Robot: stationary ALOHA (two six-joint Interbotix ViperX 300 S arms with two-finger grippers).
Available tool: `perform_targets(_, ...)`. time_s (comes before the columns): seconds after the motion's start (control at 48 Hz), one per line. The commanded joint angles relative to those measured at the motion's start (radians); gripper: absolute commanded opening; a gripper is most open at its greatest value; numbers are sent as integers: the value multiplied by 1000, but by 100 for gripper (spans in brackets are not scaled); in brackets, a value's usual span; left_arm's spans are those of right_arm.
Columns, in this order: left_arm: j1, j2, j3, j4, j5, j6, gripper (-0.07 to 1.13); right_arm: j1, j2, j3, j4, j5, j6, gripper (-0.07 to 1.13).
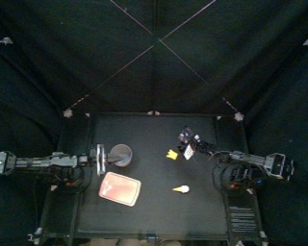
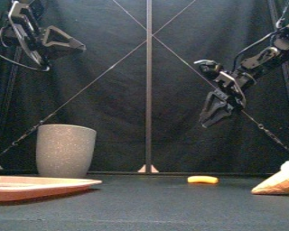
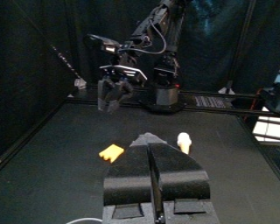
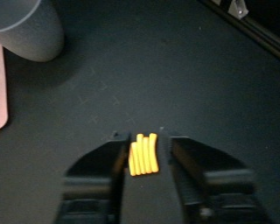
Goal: Pick the fries then place it in the grey bowl
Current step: Pick the fries
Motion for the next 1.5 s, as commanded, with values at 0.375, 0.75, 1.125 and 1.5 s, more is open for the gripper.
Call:
perform_targets(0.375, 83, 3, 2, 2, -15, 3, 5, 20, 232, -186, -60, 310, -14, 106)
perform_targets(0.75, 97, 3, 31, -2, -35, 2, 5, 21, 411, -380, -110, 581, -23, 106)
perform_targets(1.125, 107, 3, 41, -3, -49, 2, 5, 18, 526, -443, -112, 586, -25, 106)
perform_targets(1.5, 110, 3, 44, -5, -49, 2, 5, 17, 531, -394, -115, 581, -21, 106)
